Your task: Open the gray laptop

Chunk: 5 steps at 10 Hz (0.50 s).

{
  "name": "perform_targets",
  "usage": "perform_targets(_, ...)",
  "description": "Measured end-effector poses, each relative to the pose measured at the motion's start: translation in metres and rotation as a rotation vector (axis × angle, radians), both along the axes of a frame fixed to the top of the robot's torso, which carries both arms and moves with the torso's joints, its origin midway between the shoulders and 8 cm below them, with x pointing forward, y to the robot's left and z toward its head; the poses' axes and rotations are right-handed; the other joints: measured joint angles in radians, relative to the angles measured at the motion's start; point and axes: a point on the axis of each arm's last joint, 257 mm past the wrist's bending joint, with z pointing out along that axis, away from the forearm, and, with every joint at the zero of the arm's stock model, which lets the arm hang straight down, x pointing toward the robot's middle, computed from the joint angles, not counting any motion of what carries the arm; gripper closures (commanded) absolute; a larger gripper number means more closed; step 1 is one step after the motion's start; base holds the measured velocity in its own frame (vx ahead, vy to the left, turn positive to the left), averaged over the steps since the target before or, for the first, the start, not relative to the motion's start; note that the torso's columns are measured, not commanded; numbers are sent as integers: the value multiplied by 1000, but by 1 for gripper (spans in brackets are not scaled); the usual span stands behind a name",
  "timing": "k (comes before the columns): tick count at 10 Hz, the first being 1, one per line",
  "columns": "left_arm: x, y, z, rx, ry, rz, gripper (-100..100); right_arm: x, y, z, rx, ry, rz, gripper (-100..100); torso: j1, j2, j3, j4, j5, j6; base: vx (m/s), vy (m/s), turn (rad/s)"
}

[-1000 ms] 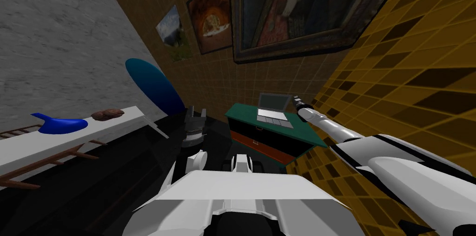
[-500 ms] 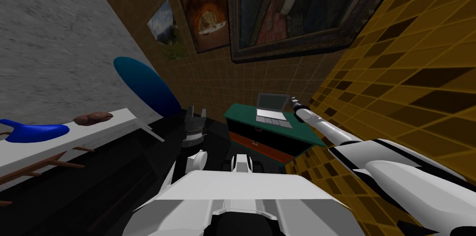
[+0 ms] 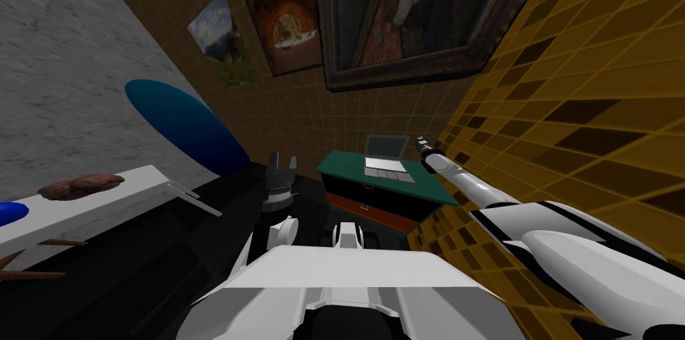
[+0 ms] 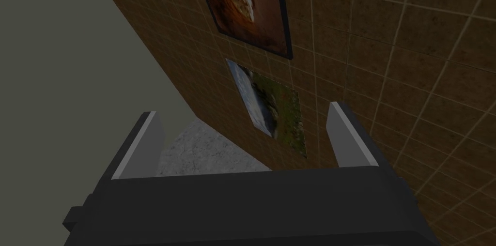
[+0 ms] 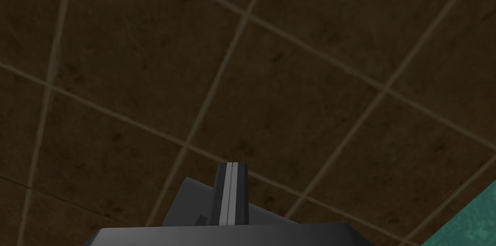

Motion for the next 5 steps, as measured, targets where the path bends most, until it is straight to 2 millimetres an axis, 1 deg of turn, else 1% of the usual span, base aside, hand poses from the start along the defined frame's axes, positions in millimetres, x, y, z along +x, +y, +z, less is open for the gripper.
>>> perform_targets(3, 0, 0, 0, 0, 0, 0, 0, 2, 11, -13, 29, 16, 26, 100, -2, 4, 3, 2, 0, 2, -8, 0, 2)
perform_targets(4, 0, 0, 0, 0, 0, 0, 0, 3, 12, -14, 30, 18, 28, 100, -2, 2, 2, 1, 0, 2, 69, 2, -305)
perform_targets(5, 0, 0, 0, 0, 0, 0, 0, 9, 28, -14, 30, 19, 60, 100, -1, -2, -1, 0, 0, 3, 93, 27, -320)
